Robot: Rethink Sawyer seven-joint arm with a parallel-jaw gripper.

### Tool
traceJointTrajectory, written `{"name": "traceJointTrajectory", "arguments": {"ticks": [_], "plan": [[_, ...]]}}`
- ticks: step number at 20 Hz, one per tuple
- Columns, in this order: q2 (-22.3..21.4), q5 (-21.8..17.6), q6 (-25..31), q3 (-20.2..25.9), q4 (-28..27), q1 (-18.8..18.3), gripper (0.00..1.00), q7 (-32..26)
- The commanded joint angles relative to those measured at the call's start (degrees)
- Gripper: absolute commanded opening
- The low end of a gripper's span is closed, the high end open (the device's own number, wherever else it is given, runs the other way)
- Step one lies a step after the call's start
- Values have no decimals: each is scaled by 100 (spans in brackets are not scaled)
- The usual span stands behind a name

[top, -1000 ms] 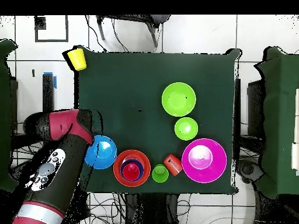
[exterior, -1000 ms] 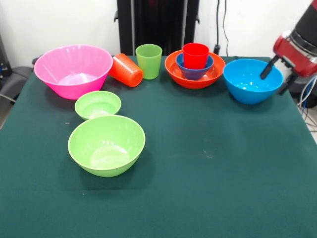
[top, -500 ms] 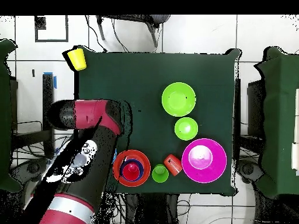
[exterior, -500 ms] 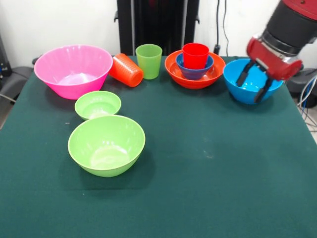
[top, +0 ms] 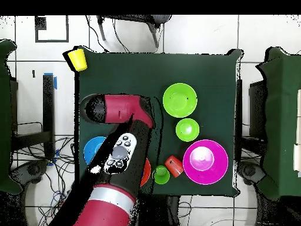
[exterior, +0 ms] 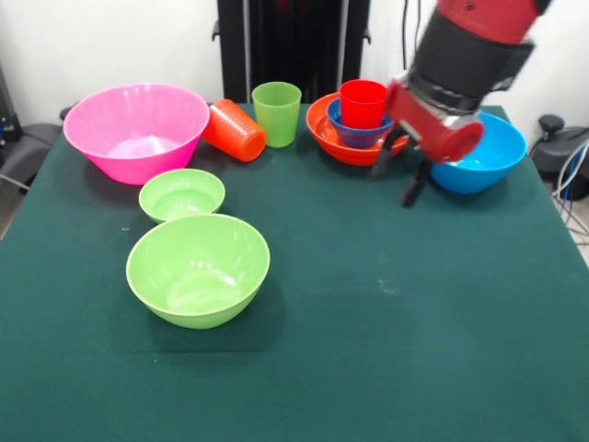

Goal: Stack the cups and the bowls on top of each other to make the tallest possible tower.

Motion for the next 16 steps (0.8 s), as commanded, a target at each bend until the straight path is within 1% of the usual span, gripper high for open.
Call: {"name": "traceJointTrajectory", "arguments": {"ticks": [1, 2, 6, 10, 16], "plan": [[154, -757, 929, 1254, 318, -592, 100, -2030], [191, -776, 1053, 1294, 321, -651, 100, -2000], [378, -794, 1215, 1408, 379, -754, 100, -1702], [409, -818, 1256, 1449, 451, -721, 100, -1474], [179, -714, 1366, 1481, 863, -693, 100, -1259]]}}
